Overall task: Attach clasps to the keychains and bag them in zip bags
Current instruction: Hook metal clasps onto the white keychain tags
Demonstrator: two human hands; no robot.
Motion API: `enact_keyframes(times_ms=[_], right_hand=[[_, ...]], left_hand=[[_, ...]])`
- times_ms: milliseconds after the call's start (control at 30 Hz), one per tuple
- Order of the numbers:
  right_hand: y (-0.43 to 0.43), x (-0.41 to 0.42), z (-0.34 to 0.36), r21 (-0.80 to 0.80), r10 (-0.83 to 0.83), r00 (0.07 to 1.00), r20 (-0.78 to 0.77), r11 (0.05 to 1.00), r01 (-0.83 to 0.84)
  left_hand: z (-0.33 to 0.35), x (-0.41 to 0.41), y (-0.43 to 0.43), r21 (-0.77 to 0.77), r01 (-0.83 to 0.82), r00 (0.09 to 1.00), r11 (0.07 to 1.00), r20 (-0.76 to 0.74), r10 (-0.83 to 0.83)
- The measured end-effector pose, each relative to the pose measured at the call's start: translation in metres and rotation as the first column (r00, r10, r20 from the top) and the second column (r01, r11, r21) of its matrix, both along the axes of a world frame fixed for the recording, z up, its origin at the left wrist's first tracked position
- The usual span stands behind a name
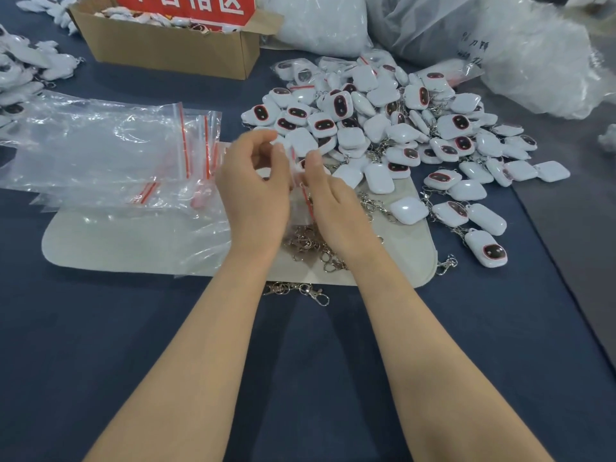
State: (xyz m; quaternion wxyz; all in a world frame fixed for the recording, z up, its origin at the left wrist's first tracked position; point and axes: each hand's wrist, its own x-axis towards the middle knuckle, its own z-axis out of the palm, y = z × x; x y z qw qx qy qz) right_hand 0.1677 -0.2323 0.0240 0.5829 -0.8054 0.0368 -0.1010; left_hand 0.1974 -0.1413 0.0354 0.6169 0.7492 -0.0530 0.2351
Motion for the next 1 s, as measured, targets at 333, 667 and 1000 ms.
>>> enact_keyframes(times_ms=[333,667,1000], right_hand=[[-0.008,0.004,-0.003,0.099,0.009,0.997,-0.072,0.995,-0.002],[-0.026,0.010,-0.014,-0.496,-0.272,0.945,0.184,0.804,0.328],[-0.037,0.015,-0.029,-0.729,-0.410,0.912,0.021,0.618,0.295]], left_hand=[[-0.016,0.007,-0.002,0.310,0.046,0.996,0.950,-0.082,-0.021],[-0.027,0.005,-0.002,0.607,0.138,0.983,0.783,-0.180,-0.033],[-0.031,0.006,-0.002,0.721,0.099,0.985,0.686,-0.170,0.036]])
